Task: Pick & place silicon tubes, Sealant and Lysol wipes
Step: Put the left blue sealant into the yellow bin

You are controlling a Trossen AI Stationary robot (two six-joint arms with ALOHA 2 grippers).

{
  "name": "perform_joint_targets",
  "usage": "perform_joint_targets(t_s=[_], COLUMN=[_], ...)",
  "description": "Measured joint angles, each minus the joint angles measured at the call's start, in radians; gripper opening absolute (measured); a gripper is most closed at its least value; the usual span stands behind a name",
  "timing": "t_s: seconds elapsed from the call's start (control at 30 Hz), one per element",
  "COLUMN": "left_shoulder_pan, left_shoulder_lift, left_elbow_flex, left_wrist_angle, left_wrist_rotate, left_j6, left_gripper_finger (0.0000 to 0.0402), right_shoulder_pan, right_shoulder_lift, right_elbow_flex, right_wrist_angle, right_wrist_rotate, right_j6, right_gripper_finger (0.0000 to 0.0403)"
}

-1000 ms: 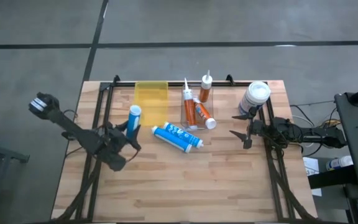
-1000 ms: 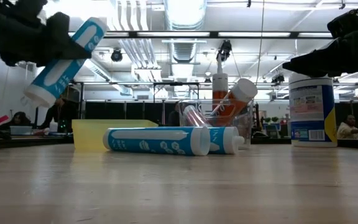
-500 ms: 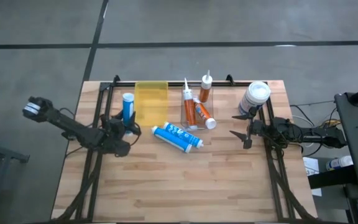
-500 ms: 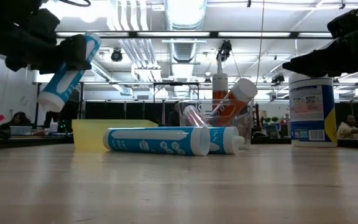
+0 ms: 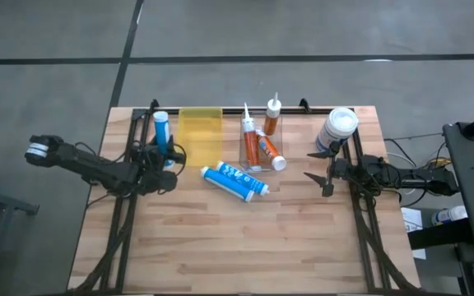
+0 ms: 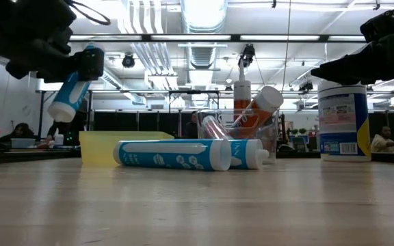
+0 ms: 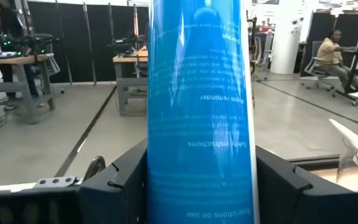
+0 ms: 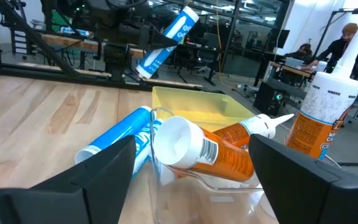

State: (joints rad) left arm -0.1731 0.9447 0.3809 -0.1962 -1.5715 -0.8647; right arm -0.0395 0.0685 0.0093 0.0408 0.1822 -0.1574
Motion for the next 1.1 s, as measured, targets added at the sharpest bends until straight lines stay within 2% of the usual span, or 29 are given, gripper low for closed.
perform_joint_targets(t_s=[0.2,0.33,0.43,0.5,0.57,0.63,0.67,0.73,0.77,0.8,0.87,0.93,1.1], left_shoulder_pan=[0.025,0.082,0.154,0.193,0.229,0.272,0.300,0.352,0.370,0.380,0.398,0.402,0.403], left_shoulder_lift=[0.001,0.003,0.003,0.003,0.007,0.013,0.022,0.059,0.083,0.101,0.110,0.115,0.121], left_elbow_flex=[0.019,0.019,0.019,0.017,0.001,-0.035,-0.064,-0.140,-0.173,-0.198,-0.235,-0.259,-0.262], left_wrist_angle=[-0.028,-0.013,0.047,0.109,0.238,0.476,0.657,1.050,1.221,1.342,1.437,1.417,1.396], left_wrist_rotate=[0.001,0.001,0.007,0.049,0.118,0.238,0.350,0.676,0.777,0.789,0.725,0.690,0.755], left_j6=[-0.002,-0.020,-0.028,0.004,0.109,0.310,0.447,0.716,0.754,0.758,0.791,0.785,0.766], left_gripper_finger=[0.0210,0.0210,0.0210,0.0210,0.0209,0.0209,0.0209,0.0209,0.0209,0.0209,0.0209,0.0209,0.0209], right_shoulder_pan=[0.000,0.000,0.000,0.000,0.000,0.000,0.000,0.000,0.000,0.000,0.000,0.000,0.000], right_shoulder_lift=[0.000,0.000,0.000,0.000,0.000,0.000,0.000,0.000,0.000,0.000,0.000,0.000,-0.001], right_elbow_flex=[0.000,0.000,0.000,0.000,0.000,0.000,0.000,0.000,0.000,0.000,0.000,0.000,0.000], right_wrist_angle=[0.000,0.000,0.000,0.000,0.000,0.000,0.000,0.000,0.000,0.000,0.000,0.000,0.000], right_wrist_rotate=[0.000,0.000,0.000,0.000,0.000,0.000,0.000,0.000,0.000,0.000,0.000,0.000,0.000], right_j6=[0.000,0.000,0.000,0.000,0.000,0.000,0.000,0.000,0.000,0.000,0.000,0.000,0.000], right_gripper_finger=[0.0317,0.0317,0.0313,0.0311,0.0309,0.0306,0.0306,0.0307,0.0308,0.0309,0.0312,0.0314,0.0314])
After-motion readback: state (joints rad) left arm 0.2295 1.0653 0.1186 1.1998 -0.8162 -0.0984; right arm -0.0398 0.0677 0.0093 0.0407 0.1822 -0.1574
